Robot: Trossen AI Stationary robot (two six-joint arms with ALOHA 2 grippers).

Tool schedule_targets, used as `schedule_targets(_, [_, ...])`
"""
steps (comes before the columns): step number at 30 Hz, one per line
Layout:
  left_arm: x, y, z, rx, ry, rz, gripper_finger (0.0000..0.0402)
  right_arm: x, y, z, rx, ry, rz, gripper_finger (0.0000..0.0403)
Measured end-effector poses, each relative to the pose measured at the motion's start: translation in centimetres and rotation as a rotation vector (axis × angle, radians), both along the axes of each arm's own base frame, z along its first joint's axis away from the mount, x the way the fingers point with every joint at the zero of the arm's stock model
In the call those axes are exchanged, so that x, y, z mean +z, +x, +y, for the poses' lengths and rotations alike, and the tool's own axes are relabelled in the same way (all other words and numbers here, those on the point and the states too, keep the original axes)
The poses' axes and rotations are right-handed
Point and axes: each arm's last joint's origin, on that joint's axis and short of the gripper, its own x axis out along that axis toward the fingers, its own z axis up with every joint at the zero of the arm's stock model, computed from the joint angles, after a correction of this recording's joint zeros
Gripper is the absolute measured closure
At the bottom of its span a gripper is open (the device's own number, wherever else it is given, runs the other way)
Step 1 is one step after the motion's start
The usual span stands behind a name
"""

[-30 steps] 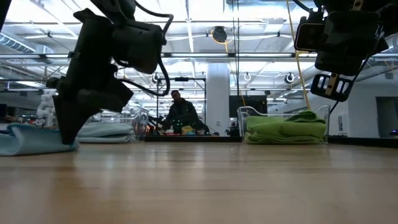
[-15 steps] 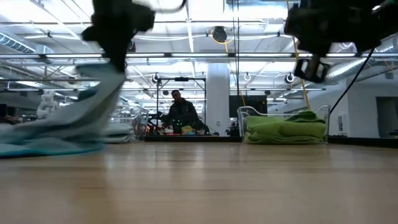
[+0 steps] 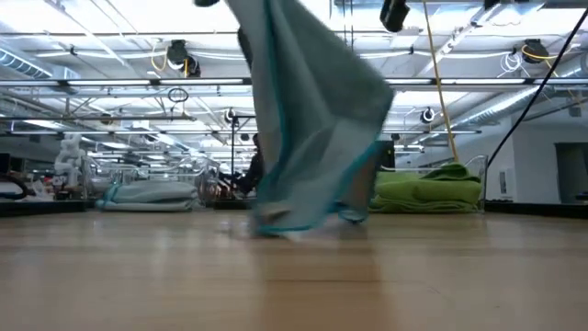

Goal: Sort microfiber towel by color & place in baskets
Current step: Fold the blue towel

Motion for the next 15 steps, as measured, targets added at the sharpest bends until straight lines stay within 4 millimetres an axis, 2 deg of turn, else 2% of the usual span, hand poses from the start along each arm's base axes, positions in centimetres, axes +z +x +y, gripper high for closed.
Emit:
schedule_targets(3, [0.4,-0.2,0.6,-0.023,0.036,-0.014,0.0391,1.5,1.1,-0.6,-0.019,-0.069,0.059,0.0249])
schedule_targets(7, [0.5,-0.2,1.5,-0.068,0.078,-0.029,0.0397,1.8,3.2,-1.1,-0.017,-0.075,0.124,0.0217])
schedule_targets(11, [0.6,0.0,2.8,-0.082,0.104,-0.047,0.0391,1.3,5.7,-1.1,0.057,-0.029,0.172,0.0193])
schedule_targets(15, [0.6,0.0,3.6,-0.113,0.115,-0.058,0.0389,-0.1,8.0,-1.0,0.091,-0.011,0.231,0.0186])
